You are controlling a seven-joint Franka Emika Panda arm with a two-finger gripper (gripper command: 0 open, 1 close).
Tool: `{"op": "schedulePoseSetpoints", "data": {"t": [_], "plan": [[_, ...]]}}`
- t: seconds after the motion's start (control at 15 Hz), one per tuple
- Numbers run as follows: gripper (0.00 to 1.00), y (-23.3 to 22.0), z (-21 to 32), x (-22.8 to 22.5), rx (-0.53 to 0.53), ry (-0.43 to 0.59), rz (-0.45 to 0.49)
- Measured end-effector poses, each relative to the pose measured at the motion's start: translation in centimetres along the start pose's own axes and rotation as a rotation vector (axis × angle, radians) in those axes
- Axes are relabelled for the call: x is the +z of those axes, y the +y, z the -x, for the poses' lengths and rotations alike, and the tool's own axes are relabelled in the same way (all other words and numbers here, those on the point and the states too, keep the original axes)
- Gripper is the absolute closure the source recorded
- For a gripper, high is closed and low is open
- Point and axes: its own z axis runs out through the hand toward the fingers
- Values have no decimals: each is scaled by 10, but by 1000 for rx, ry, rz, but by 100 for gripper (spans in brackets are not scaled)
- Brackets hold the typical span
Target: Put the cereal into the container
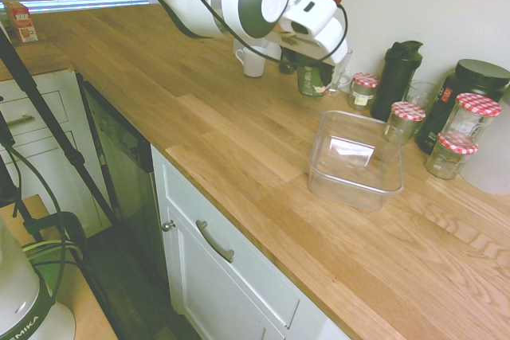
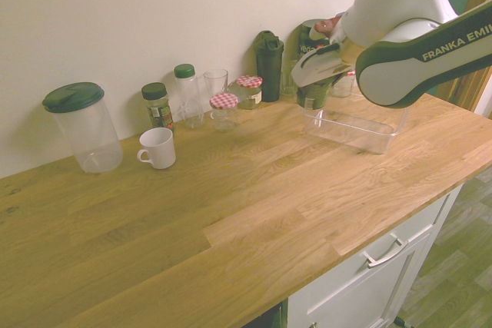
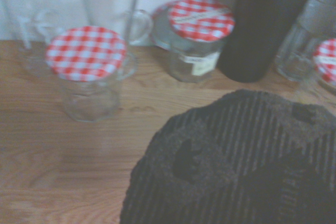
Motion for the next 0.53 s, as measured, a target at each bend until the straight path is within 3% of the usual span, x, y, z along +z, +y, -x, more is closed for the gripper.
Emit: {"op": "schedulePoseSetpoints", "data": {"t": [0.33,0.53], "plan": [[100,71,-54,-6,112,74,35],[100,100,-58,6,144,55,67]]}}
